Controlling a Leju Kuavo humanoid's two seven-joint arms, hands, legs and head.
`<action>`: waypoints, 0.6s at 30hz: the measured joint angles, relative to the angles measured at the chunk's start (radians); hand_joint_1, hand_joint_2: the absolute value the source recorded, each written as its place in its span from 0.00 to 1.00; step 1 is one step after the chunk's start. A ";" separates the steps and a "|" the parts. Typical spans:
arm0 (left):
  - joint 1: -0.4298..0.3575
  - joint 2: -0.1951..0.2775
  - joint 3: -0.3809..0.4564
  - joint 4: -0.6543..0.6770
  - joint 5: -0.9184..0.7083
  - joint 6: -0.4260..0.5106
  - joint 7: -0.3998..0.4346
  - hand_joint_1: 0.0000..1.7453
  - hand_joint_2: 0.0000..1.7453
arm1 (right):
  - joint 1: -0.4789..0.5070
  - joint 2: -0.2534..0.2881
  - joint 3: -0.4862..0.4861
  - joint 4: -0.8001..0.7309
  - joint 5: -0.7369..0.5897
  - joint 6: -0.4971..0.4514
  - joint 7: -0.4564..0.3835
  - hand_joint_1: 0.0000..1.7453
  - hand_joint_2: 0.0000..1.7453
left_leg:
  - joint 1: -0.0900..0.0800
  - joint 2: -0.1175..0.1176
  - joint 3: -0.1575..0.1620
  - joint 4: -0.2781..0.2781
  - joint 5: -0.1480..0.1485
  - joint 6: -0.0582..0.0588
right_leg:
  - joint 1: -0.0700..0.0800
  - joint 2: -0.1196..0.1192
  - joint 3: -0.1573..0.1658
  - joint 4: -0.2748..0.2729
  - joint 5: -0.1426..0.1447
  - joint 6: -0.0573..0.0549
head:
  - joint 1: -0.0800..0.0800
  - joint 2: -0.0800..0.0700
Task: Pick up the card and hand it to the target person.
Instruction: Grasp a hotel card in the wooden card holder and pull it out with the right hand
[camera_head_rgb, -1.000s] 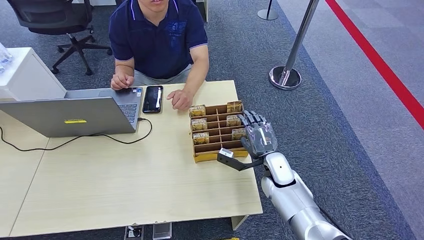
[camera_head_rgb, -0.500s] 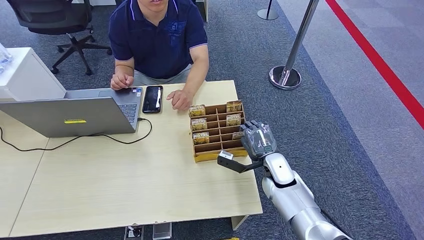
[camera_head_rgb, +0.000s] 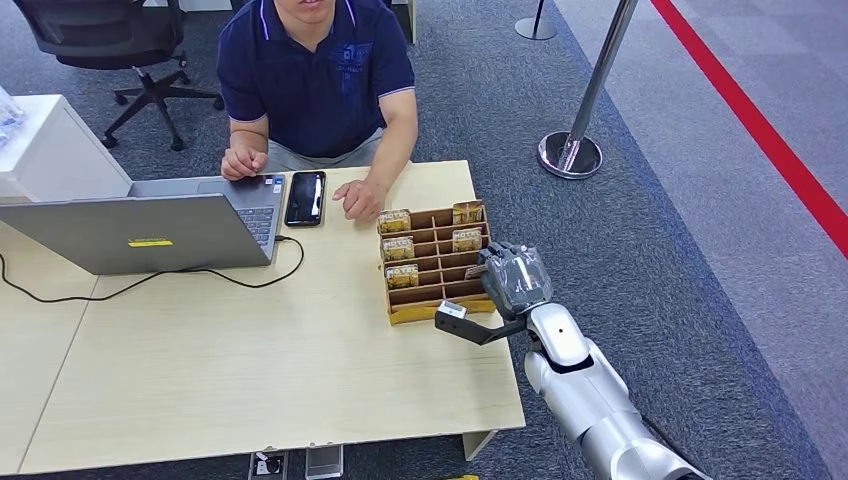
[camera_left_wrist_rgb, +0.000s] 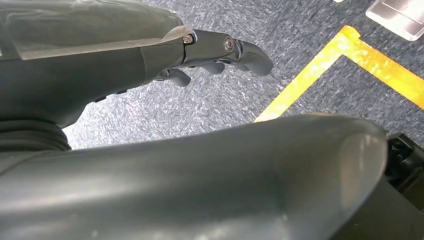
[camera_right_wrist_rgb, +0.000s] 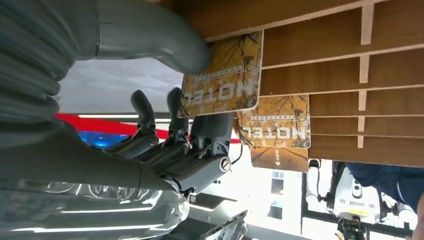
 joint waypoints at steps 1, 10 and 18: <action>0.000 0.000 0.000 0.000 0.000 0.000 -0.007 0.00 0.50 | -0.001 0.000 0.000 0.001 -0.002 -0.002 -0.002 0.96 1.00 | 0.000 0.000 0.000 0.000 0.000 0.000 | 0.000 0.000 0.000 0.000 0.000 0.000 | 0.000 0.000; 0.000 0.000 0.000 0.000 -0.001 -0.014 -0.025 0.00 1.00 | -0.002 0.002 0.000 0.008 -0.054 -0.016 -0.040 1.00 1.00 | 0.000 0.000 0.000 0.000 0.000 0.000 | 0.000 0.000 0.000 0.000 0.000 0.000 | 0.001 0.000; 0.000 0.000 0.000 0.000 0.005 0.000 -0.024 0.00 1.00 | -0.005 0.007 -0.004 0.015 -0.118 -0.014 -0.073 1.00 1.00 | 0.000 0.000 -0.002 0.000 0.000 0.000 | 0.000 0.000 -0.002 0.000 0.000 0.000 | 0.000 0.000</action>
